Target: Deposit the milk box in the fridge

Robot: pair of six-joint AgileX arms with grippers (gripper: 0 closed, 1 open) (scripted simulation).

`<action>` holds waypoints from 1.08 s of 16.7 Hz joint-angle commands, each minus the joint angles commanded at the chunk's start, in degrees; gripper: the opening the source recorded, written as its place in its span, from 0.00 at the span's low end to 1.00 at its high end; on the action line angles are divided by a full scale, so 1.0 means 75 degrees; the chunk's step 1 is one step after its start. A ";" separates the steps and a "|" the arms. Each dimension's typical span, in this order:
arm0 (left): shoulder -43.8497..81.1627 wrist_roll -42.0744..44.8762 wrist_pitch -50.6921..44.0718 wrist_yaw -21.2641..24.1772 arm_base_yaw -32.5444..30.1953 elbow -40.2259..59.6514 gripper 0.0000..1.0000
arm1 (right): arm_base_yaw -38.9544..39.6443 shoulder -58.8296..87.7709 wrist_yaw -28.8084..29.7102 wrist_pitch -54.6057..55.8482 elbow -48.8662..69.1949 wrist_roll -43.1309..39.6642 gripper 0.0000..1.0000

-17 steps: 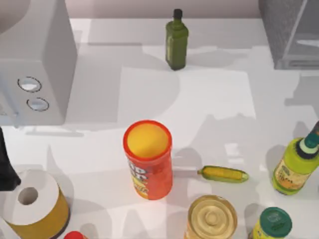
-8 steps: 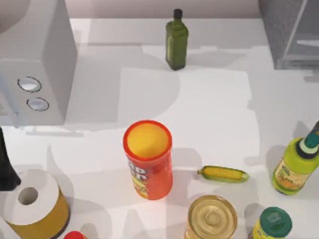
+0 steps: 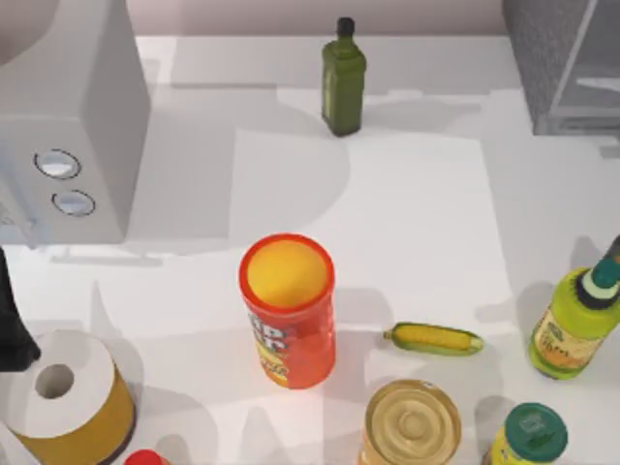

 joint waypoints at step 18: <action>0.0000 0.0000 0.0000 0.0000 0.0000 0.0000 1.00 | 0.0433 0.2017 0.0457 -0.2842 0.4849 -0.0020 0.00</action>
